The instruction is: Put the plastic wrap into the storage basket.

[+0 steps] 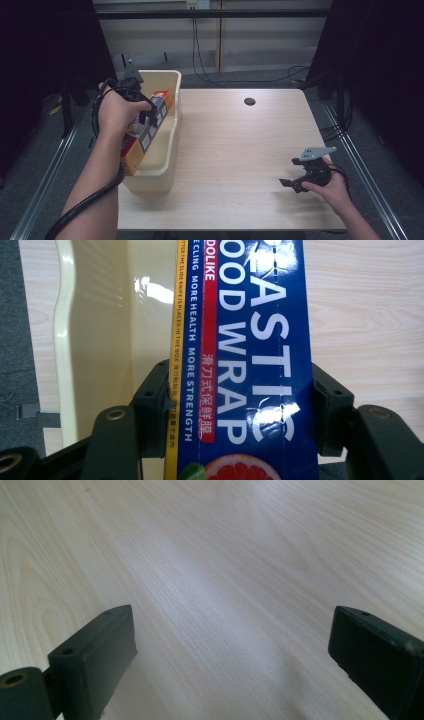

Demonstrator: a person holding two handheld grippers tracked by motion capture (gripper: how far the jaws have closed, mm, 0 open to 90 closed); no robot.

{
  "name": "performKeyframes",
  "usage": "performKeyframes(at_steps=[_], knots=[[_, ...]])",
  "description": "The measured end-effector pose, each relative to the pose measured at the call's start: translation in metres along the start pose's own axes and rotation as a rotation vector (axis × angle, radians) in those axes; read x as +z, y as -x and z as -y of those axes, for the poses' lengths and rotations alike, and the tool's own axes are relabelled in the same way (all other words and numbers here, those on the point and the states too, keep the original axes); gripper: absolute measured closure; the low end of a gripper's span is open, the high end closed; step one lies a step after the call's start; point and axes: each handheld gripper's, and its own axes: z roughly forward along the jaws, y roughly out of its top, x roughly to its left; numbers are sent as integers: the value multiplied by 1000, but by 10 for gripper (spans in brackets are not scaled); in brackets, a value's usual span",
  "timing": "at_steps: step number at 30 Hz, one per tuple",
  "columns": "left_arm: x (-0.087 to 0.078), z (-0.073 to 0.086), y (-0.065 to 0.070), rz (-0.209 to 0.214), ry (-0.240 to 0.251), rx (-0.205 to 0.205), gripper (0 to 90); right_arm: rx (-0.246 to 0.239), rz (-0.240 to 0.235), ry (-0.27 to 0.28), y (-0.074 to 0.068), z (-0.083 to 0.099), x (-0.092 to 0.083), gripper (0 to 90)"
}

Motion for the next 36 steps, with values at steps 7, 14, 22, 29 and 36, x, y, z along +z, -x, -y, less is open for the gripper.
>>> performKeyframes(at_steps=[7,14,22,29,36], knots=[[6,1,-1,2,-17,3,404,-2,-5,3,0,0,0,51],[12,1,-2,5,-27,-1,403,-3,-2,2,-1,0,1,51],[17,2,-1,6,-29,-1,403,-5,-1,2,-1,0,1,51],[23,2,-2,13,-40,-5,403,-6,-3,2,-1,0,0,51],[27,2,-2,10,-48,-5,403,-7,-2,2,-1,0,0,51]])
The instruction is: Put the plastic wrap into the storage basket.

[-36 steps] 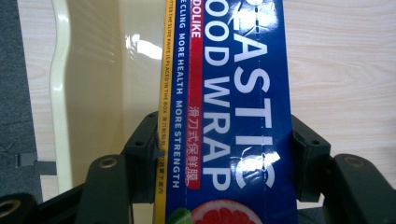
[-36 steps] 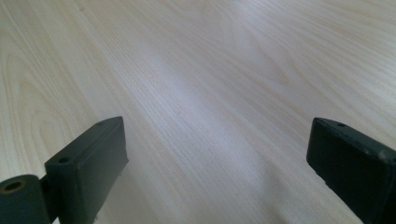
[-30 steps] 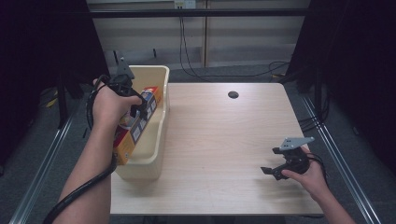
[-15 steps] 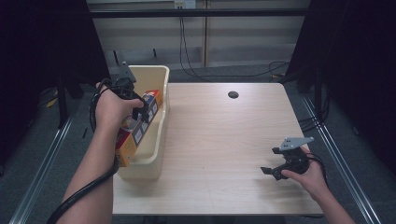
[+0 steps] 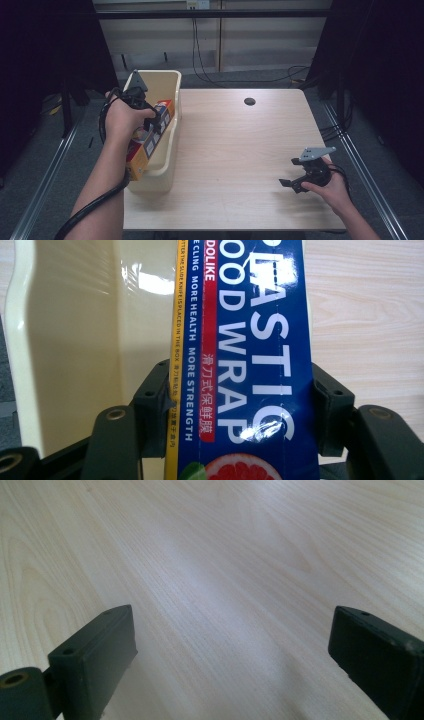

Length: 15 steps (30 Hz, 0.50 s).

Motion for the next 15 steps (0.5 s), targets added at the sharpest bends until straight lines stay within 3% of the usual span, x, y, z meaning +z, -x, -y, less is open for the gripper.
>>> performKeyframes(at_steps=[15], knots=[[14,2,-2,-4,-15,-12,402,-5,0,3,-1,0,1,52]])
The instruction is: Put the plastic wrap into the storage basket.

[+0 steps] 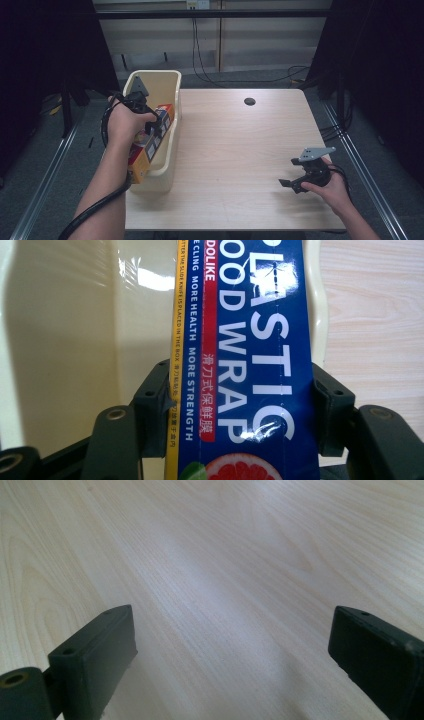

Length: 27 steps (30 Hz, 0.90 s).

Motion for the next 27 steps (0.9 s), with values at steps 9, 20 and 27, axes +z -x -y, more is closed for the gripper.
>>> performKeyframes(at_steps=[9,20,27], knots=[[9,1,0,3,-20,5,402,3,2,-1,0,0,-1,52],[21,3,-2,4,-33,-2,402,-1,4,0,0,0,0,51],[23,4,-5,-2,-38,0,401,-2,3,0,0,0,0,51]])
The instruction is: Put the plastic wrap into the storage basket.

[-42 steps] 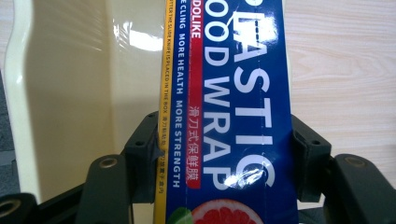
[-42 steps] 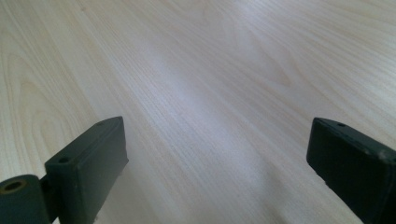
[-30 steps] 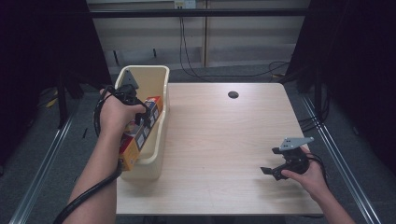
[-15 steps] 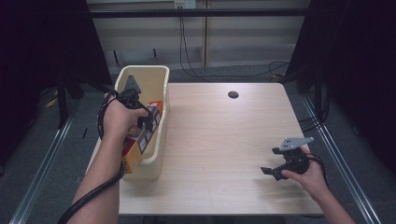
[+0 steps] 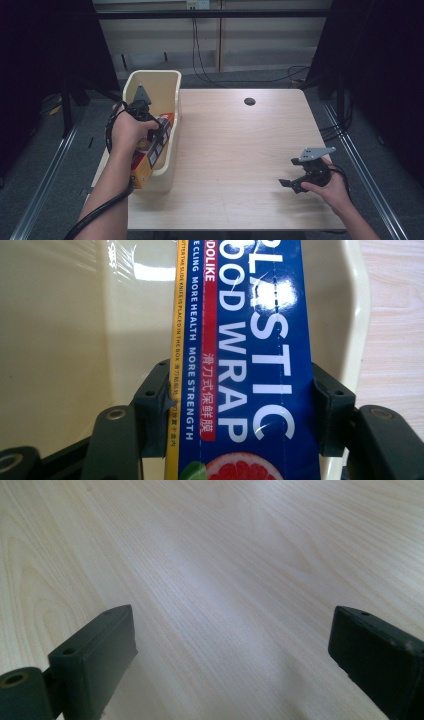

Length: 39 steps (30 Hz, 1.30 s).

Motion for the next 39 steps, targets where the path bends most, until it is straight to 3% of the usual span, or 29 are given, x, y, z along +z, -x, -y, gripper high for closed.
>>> performKeyframes(at_steps=[29,39], knots=[[10,-3,3,-10,-30,-33,395,1,-2,0,0,0,0,52],[12,-5,5,-27,-45,-21,390,1,-1,-1,0,0,0,52]])
